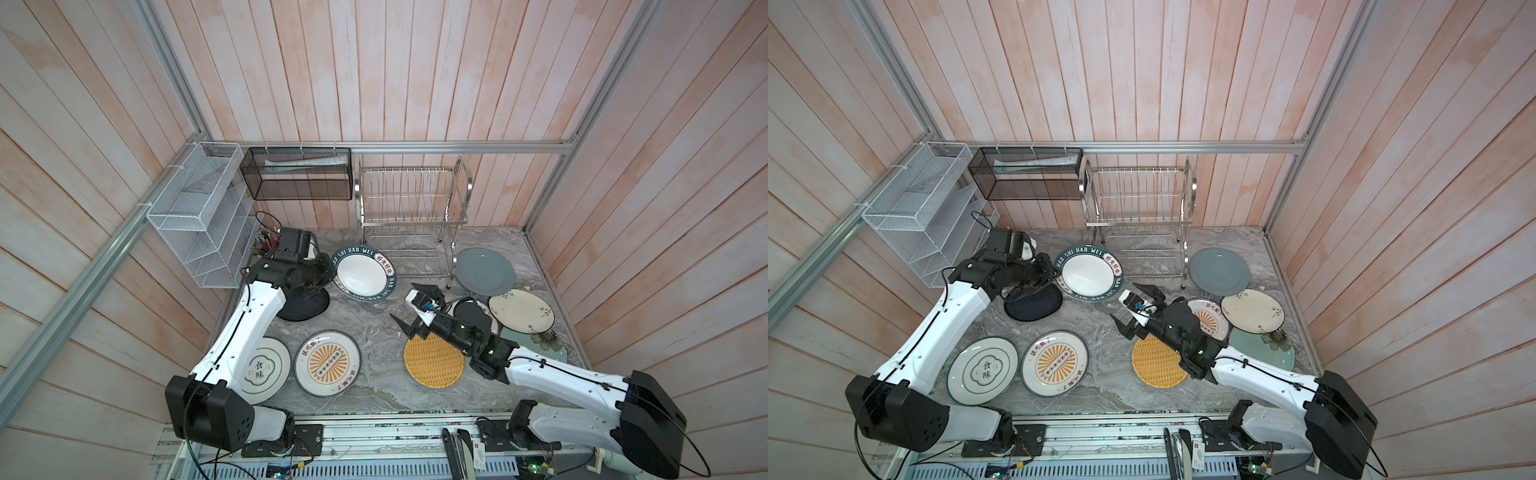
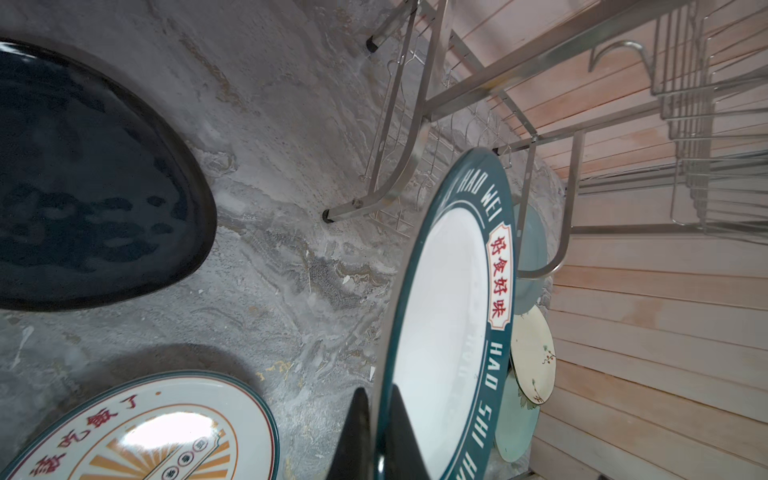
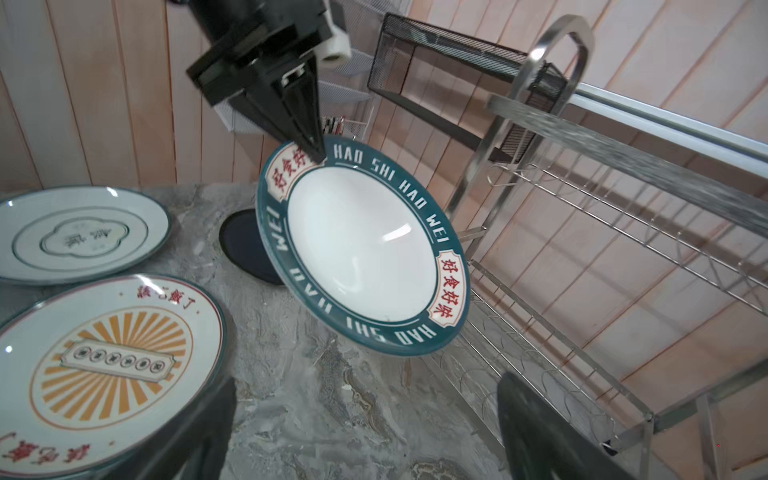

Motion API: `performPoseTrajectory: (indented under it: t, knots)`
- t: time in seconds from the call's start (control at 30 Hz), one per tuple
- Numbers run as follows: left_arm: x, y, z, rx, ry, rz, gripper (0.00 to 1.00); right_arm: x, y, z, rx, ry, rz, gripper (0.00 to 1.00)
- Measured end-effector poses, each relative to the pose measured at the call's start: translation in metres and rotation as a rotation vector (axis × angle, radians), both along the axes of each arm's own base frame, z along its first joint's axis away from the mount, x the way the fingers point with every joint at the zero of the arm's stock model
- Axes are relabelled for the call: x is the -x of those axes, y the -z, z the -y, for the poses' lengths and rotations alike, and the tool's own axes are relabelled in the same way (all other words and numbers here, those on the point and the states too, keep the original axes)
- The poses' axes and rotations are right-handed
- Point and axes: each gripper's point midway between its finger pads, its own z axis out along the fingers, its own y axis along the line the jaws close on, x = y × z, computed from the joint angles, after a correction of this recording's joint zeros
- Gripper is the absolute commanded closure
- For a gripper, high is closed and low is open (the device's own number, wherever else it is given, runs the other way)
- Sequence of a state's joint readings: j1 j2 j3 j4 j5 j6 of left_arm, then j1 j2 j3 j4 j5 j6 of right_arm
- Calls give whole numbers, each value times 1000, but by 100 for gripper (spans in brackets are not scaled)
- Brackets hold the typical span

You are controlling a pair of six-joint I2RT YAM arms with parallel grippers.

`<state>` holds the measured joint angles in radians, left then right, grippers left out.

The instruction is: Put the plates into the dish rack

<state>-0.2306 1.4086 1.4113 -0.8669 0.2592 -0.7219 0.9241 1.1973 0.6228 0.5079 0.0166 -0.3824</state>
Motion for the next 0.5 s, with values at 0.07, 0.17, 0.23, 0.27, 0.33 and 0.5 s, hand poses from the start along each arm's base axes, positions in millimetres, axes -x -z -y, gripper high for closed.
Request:
performPoseTrajectory:
  t: [0.07, 0.17, 0.23, 0.27, 0.33, 0.5]
  knots:
    - [0, 0, 2, -21, -3, -20, 100, 2, 10, -15, 84, -29, 37, 14]
    - [4, 2, 6, -47, 1, -46, 100, -5, 12, -30, 150, -35, 85, 19]
    - [7, 3, 8, -58, 2, -61, 100, -10, 10, -38, 176, -28, 117, 24]
    - [9, 1, 8, -63, 2, -66, 100, -13, 10, -40, 188, -25, 130, 28]
    - [10, -1, 7, -70, -3, -69, 100, -16, 12, -45, 213, -22, 149, 34]
    - [10, -7, 6, -70, -10, -62, 100, -21, 19, -53, 264, -29, 174, 50]
